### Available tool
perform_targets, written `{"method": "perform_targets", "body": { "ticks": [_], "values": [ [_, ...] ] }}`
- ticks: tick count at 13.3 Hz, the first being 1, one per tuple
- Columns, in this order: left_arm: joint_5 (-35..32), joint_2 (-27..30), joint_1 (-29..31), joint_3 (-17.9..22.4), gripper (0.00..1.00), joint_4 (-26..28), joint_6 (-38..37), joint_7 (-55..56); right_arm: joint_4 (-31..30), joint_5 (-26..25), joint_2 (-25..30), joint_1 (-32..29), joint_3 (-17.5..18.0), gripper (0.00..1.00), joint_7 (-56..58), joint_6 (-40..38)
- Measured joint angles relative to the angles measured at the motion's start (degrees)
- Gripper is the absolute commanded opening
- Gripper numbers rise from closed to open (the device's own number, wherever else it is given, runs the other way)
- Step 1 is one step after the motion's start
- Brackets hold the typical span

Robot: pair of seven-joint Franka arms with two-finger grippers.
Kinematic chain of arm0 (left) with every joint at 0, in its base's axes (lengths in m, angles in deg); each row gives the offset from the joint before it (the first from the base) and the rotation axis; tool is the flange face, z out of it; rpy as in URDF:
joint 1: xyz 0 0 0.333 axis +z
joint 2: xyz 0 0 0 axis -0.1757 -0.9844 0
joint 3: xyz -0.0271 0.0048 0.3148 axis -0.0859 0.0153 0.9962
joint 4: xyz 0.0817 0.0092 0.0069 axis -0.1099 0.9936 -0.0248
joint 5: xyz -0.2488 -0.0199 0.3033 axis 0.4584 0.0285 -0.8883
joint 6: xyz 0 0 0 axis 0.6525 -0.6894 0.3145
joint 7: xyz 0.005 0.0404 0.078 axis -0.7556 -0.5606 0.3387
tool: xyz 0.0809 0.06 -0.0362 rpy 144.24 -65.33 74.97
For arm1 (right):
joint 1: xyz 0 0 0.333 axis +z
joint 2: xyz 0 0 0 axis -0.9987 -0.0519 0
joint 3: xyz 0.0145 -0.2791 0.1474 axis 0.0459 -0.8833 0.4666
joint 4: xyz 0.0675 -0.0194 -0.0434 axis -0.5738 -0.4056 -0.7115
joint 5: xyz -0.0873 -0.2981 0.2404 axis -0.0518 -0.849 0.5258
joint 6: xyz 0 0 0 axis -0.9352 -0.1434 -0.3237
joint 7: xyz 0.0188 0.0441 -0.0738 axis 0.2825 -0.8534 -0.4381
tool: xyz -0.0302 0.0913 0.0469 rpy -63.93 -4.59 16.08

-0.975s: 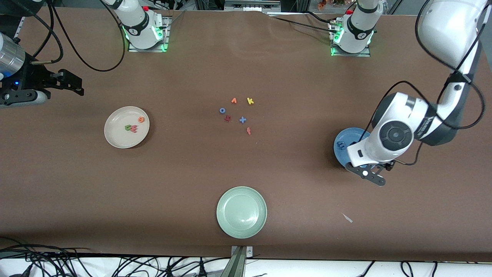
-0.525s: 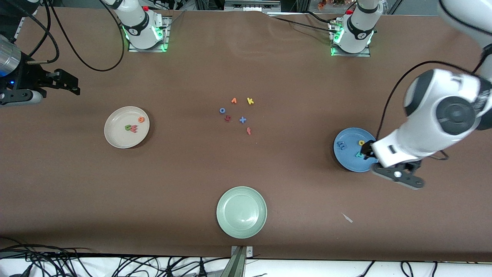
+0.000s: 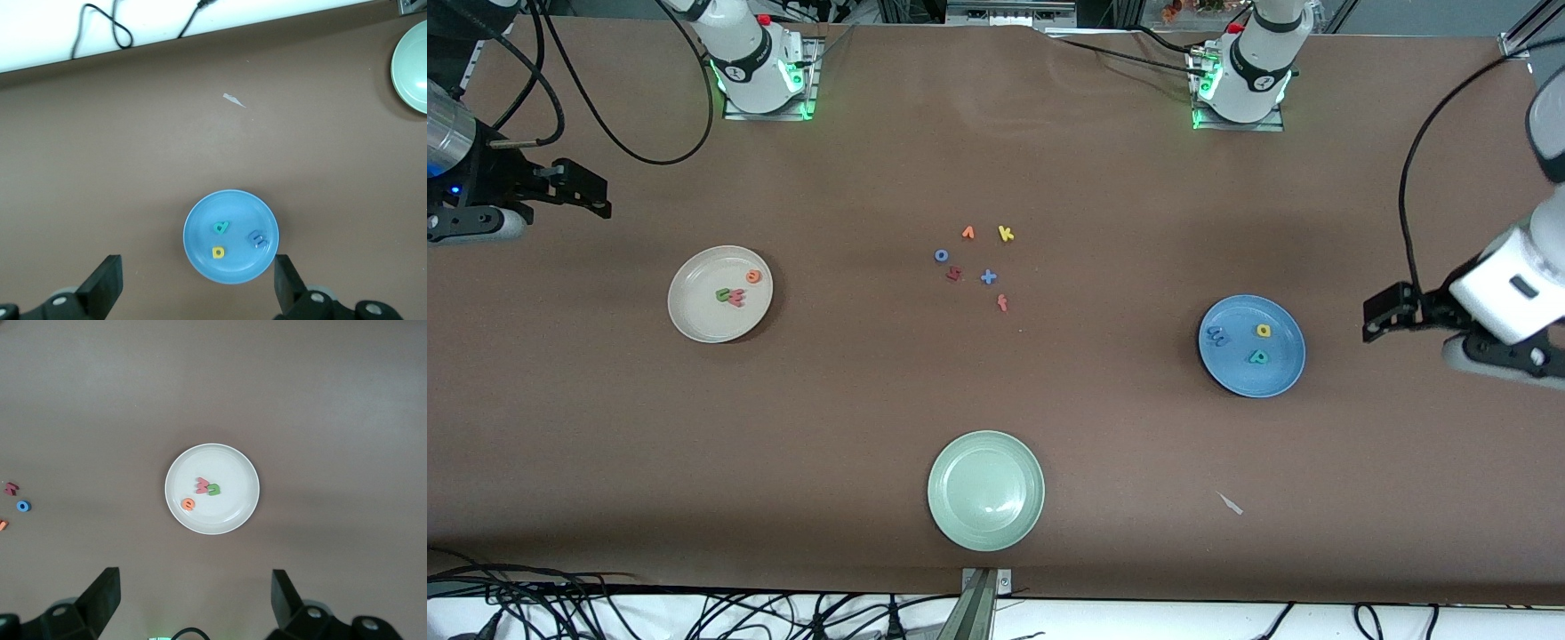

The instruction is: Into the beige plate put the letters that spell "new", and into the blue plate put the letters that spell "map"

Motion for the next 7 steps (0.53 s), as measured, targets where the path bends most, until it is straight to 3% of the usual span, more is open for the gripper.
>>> {"method": "perform_targets", "body": {
  "ticks": [2,5,7],
  "values": [
    [1.39,4.82,-5.99,6.91,1.00,3.39,-0.22,3.08,0.00,-0.01,0.00,0.00,0.12,1.00,0.00,0.00],
    [7.19,7.65,-16.25,20.01,1.00,6.97,-0.41,4.41,0.00,-0.02,0.00,0.01,0.15,1.00,0.00,0.00],
    [10.42,9.30,-18.07,23.88,1.00,9.21,-1.63,4.31,0.00,-0.03,0.00,0.00,0.15,1.00,0.00,-0.01]
  ]
}}
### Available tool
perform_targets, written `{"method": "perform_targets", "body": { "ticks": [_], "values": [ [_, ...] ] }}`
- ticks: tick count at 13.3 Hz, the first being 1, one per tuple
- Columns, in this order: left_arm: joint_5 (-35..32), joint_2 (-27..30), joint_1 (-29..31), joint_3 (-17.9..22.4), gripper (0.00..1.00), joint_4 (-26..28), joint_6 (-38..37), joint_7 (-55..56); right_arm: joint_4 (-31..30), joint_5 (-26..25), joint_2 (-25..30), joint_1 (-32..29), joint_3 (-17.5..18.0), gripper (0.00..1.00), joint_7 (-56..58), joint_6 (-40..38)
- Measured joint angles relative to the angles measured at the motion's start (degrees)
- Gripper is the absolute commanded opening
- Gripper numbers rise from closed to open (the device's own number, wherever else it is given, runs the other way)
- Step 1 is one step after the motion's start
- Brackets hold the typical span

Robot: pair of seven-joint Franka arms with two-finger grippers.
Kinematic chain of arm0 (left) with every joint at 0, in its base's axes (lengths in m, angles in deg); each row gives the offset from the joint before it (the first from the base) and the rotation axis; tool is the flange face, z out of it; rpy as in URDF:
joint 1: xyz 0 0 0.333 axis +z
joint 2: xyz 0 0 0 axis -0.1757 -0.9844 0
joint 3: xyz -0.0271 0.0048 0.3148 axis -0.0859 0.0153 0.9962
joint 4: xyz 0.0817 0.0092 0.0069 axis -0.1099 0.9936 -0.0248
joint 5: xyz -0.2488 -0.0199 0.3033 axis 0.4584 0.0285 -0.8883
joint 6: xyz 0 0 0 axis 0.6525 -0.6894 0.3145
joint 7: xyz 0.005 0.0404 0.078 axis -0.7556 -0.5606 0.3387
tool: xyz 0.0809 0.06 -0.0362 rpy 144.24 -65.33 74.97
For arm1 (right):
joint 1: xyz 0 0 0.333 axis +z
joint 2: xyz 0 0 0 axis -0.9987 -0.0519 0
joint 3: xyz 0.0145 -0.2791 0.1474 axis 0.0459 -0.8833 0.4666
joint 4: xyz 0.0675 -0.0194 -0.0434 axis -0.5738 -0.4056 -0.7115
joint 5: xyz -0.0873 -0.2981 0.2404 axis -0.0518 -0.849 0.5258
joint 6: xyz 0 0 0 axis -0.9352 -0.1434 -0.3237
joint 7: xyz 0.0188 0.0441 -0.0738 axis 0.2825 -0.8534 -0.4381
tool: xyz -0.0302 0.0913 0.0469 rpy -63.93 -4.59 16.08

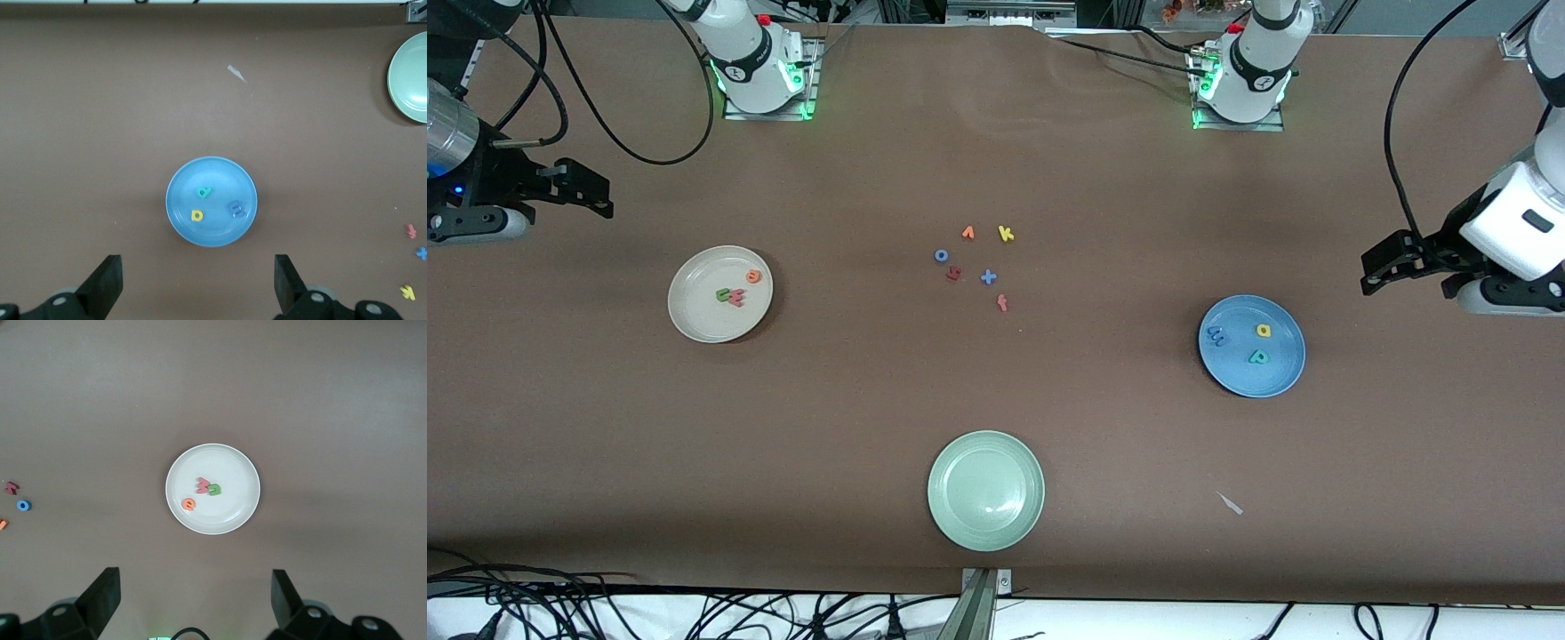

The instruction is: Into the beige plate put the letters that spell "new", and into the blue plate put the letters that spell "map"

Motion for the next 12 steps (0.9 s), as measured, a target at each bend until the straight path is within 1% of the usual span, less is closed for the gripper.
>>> {"method": "perform_targets", "body": {
  "ticks": [2,4,12],
  "values": [
    [0.11,2.87,-0.01,0.72,1.00,3.52,-0.12,-0.11,0.00,-0.01,0.00,0.00,0.00,1.00,0.00,0.00],
    [0.11,4.99,-0.26,0.72,1.00,5.62,-0.08,-0.11,0.00,-0.01,0.00,0.00,0.00,1.00,0.00,0.00],
    [0.11,6.07,-0.50,0.76,1.00,6.50,0.00,-0.05,0.00,-0.02,0.00,0.00,0.00,1.00,0.00,-0.04]
  ]
}}
